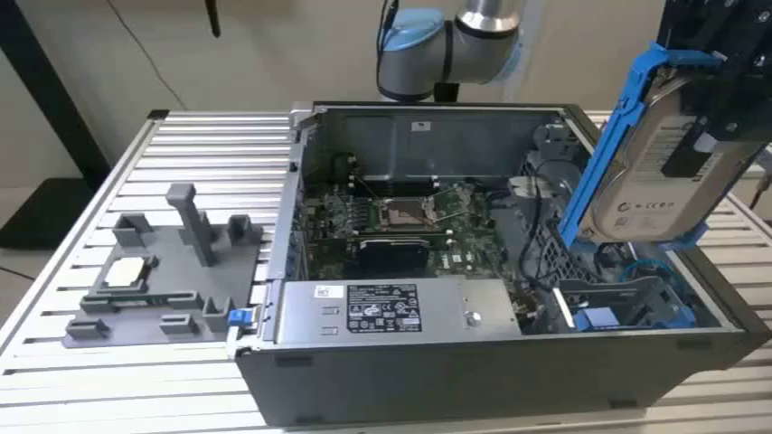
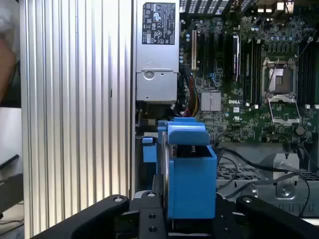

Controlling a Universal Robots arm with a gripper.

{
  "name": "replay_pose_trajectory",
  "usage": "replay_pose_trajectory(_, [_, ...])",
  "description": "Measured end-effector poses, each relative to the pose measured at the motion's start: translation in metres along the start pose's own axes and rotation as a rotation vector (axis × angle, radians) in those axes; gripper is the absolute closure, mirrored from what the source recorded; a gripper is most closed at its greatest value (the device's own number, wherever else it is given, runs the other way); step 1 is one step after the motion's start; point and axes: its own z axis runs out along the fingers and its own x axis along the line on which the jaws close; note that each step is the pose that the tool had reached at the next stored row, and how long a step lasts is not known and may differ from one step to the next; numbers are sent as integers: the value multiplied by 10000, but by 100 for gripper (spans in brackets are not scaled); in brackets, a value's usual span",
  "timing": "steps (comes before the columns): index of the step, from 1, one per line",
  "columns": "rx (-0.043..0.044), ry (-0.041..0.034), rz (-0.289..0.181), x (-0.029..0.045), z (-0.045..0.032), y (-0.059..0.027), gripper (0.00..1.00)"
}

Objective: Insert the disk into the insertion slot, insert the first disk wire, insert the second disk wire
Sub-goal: 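Insert the disk into the insertion slot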

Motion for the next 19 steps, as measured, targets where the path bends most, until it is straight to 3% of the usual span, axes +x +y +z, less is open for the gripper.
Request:
replay_pose_trajectory(6, [0,0,0,0,0,0,100])
replay_pose_trajectory(10, [-1,-78,-3,8,0,-4,100])
replay_pose_trajectory(19, [-2,-127,3,45,8,-65,100])
